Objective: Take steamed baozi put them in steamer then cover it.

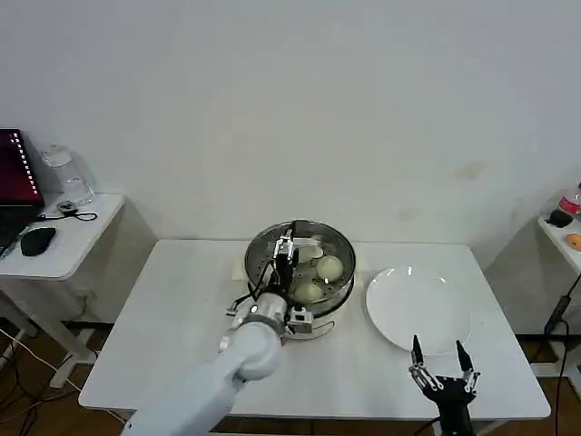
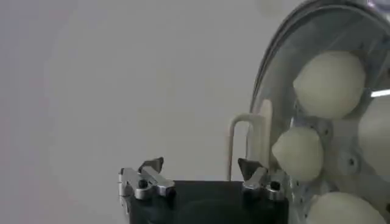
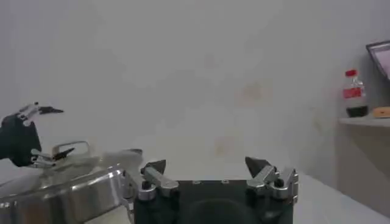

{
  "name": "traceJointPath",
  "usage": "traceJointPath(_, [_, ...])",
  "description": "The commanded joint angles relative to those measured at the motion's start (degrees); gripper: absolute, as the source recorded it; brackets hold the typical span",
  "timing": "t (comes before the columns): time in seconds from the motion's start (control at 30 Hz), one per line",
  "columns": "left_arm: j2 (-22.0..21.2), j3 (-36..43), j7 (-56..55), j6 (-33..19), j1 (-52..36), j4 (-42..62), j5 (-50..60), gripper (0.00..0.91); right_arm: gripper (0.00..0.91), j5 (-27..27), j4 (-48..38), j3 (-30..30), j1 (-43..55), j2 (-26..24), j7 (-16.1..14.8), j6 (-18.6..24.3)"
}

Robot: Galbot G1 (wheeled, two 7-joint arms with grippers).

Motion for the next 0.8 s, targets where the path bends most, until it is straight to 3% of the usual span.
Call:
traceJointPath(0.03, [5.1,-5.3,-5.1,-4.3,6.4,-13.6,-10.8,0.907,0.907,-3.8,-0.6,0.9,0.9,-0.5,2.5,-1.4])
traceJointPath(0.37, [11.6,-24.4,-16.1,-25.6,17.8,-20.2,-32.8,0.907,0.907,-4.5,-2.0,1.0,2.4,-1.1,3.7,-2.2])
traceJointPath(0.43, [11.3,-27.4,-19.1,-29.9,19.2,-19.0,-36.5,0.907,0.907,-4.6,-2.2,1.0,3.1,-1.2,4.0,-2.7])
traceJointPath(0.6, [8.5,-38.8,-15.9,-50.0,25.2,-15.1,-43.5,0.907,0.907,-4.3,-2.8,1.5,4.1,-2.2,4.3,-3.1])
traceJointPath(0.7, [6.3,-44.2,-13.1,-55.7,28.9,-13.6,-47.2,0.907,0.907,-4.3,-3.5,2.3,4.4,-3.0,4.4,-3.0])
traceJointPath(0.8, [4.8,-49.7,-9.8,-57.4,32.9,-12.6,-51.6,0.907,0.907,-4.1,-3.7,2.8,4.8,-3.6,4.3,-3.1])
